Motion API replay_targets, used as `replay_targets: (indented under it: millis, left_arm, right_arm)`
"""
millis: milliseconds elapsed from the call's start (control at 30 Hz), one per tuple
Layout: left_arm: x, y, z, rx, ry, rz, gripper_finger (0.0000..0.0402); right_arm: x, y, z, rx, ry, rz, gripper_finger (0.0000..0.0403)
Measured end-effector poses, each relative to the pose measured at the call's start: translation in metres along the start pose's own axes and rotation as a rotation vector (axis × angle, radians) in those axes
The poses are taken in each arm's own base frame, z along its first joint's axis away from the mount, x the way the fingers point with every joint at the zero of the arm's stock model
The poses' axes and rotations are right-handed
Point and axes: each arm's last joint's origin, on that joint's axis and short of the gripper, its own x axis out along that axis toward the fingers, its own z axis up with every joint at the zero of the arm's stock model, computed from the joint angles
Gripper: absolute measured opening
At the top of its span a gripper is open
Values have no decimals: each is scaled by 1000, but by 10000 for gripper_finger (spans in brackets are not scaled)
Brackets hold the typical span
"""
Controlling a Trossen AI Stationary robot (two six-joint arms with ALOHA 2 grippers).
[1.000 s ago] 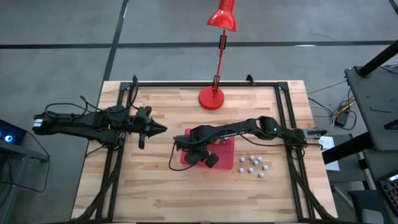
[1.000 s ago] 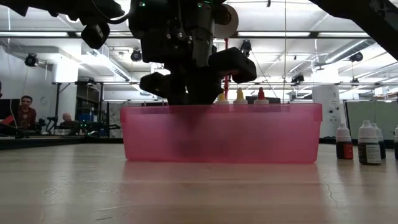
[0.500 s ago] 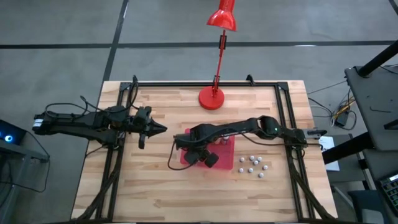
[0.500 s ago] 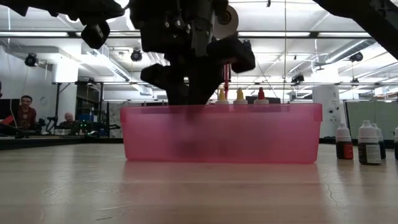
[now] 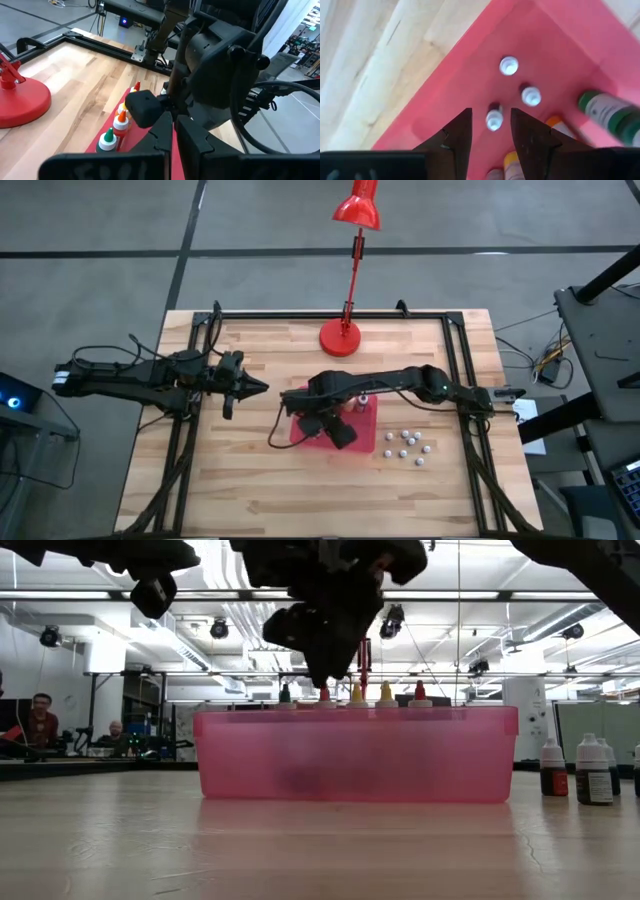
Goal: Pick & Place food coloring
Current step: Put the small red food coloring bottle into the red bin
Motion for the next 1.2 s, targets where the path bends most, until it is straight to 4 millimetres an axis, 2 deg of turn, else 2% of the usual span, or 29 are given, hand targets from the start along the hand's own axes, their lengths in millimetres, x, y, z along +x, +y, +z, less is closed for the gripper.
replay_targets:
  millis: [167, 367, 567, 933, 1200]
  left_arm:
    - [0, 0, 0, 0, 0, 0, 0]
    - [0, 0, 0, 0, 0, 0, 0]
    - [0, 0, 0, 0, 0, 0, 0]
    - [0, 0, 0, -16, -1, 0, 0]
    - [0, 0, 0, -22, -1, 0, 0]
  right_arm:
    - [-7, 6, -5, 82, 37, 19, 123]
    - [-20, 14, -10, 100, 48, 24, 123]
    - [-45, 24, -15, 142, -4, 1, 123]
    - [-97, 58, -27, 172, -121, -42, 120]
    - [-110, 84, -37, 211, -130, -38, 106]
